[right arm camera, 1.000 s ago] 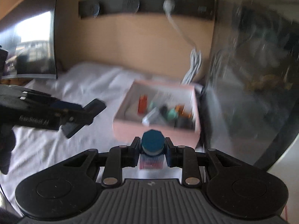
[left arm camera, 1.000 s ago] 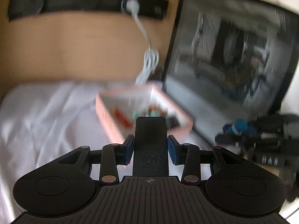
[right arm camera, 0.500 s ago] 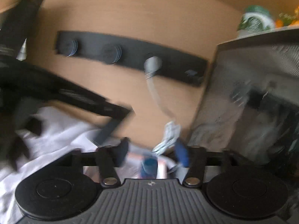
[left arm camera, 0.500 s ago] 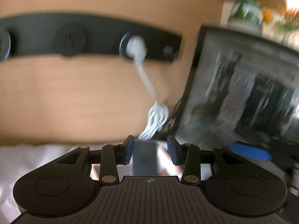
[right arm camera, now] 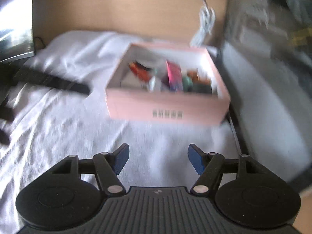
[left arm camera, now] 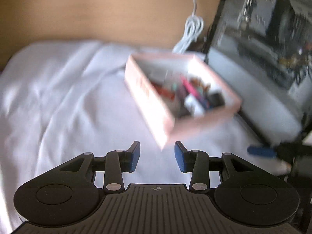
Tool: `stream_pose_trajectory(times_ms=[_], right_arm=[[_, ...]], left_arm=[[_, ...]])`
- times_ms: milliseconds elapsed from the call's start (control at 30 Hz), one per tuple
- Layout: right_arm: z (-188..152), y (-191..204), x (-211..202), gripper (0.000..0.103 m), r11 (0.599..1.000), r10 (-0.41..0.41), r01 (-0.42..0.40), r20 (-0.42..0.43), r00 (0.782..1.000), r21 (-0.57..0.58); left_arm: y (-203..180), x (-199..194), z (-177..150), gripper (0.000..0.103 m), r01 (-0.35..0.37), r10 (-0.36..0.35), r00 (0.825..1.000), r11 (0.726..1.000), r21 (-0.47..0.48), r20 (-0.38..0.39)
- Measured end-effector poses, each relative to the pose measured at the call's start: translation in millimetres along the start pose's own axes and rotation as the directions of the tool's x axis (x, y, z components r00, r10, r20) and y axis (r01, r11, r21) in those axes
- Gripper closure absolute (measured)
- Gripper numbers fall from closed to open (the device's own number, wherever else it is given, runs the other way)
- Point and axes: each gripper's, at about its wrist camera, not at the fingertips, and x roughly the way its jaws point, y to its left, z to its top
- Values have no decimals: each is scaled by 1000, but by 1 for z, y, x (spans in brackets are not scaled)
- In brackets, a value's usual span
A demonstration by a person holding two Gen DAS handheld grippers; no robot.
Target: Organize rigid objects
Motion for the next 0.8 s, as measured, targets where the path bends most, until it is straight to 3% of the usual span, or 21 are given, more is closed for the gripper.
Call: stream_pose_trajectory(times_ms=[200, 367, 433, 467, 500, 533, 667, 800], right_arm=[[-24, -1, -3, 36, 993, -36, 43, -62, 997, 111], [-29, -1, -2, 31, 995, -19, 25, -58, 998, 97], [-31, -4, 3, 31, 995, -48, 53, -67, 997, 79], [-32, -6, 6, 29, 995, -61, 66, -71, 996, 72], [-35, -10, 9, 18, 995, -65, 70, -63, 996, 71], [-38, -14, 10, 15, 994, -72, 75, -41, 997, 74], [-47, -25, 14, 9, 1000, -7, 6, 54, 999, 18], [-44, -29, 17, 4, 999, 31, -31, 42, 999, 9]], left_arm=[[0, -13, -49, 60, -70, 69, 997, 996, -46, -15], [-8, -17, -77, 60, -146, 143, 989, 984, -106, -30], [-16, -16, -84, 57, -156, 157, 988, 981, -117, 3], [-21, -14, -87, 53, -167, 170, 985, 980, -106, 21], [-25, -10, -88, 50, -171, 176, 984, 980, -103, 37], [-29, -7, -90, 48, -172, 179, 982, 979, -105, 60], [-44, 2, -96, 32, -202, 215, 969, 973, -114, 122], [-60, 7, -98, 34, -284, 288, 951, 957, -53, 113]])
